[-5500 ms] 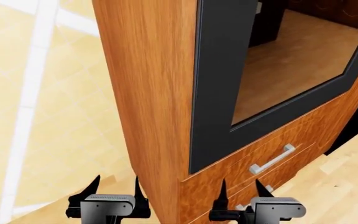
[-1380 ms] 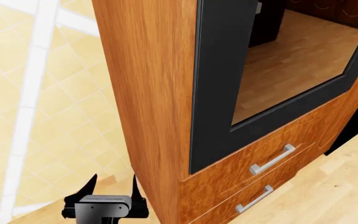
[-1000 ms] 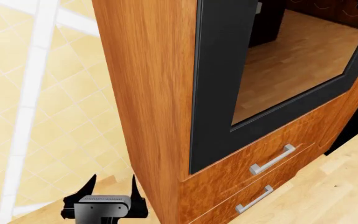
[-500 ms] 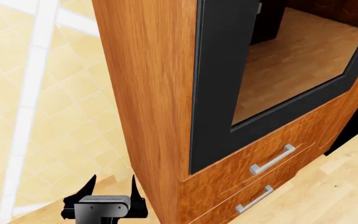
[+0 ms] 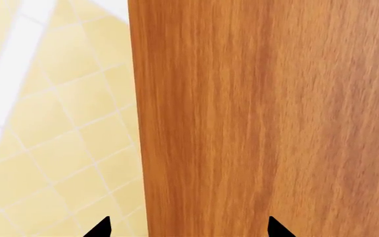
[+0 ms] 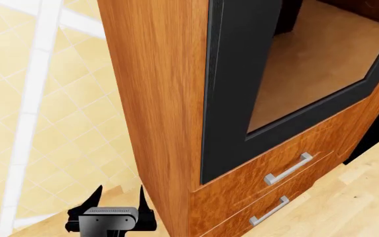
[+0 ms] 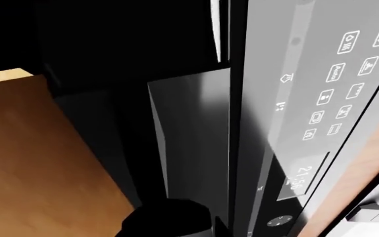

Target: Open the oven door

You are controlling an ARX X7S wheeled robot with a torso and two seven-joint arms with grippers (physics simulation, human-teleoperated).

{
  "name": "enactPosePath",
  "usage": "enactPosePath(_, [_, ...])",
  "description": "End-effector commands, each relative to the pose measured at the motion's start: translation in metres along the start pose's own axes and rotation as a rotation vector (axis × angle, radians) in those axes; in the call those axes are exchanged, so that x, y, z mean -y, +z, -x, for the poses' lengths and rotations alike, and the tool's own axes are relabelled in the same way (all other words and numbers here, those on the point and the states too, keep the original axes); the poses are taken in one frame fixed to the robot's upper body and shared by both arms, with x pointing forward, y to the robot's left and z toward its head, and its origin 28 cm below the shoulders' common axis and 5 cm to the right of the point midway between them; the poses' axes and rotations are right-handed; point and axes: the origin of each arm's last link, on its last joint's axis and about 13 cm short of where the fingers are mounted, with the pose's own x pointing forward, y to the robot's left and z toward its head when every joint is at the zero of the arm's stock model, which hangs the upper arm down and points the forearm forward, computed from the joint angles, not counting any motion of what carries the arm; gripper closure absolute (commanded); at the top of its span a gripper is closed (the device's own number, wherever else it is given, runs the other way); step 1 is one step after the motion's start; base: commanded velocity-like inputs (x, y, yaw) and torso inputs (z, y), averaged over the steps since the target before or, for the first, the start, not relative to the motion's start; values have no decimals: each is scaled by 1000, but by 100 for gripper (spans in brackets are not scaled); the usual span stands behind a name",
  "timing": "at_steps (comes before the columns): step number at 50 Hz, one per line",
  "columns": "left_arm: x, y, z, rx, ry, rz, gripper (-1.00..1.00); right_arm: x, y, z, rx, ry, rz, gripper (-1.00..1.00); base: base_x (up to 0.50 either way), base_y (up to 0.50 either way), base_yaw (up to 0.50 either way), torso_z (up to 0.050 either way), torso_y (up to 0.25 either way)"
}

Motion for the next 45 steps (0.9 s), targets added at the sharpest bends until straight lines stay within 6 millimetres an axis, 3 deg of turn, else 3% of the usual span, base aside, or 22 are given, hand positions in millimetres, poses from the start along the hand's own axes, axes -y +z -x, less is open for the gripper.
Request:
enactPosePath(1, [0, -1, 0, 2, -4, 0, -100, -2, -5, 14, -43, 7, 2, 100, 0, 0, 0, 0, 0])
enactPosePath(45, [1, 3, 2, 20, -16, -3, -100, -15, -31, 90, -137, -53, -29, 100, 0, 0, 0, 0, 0])
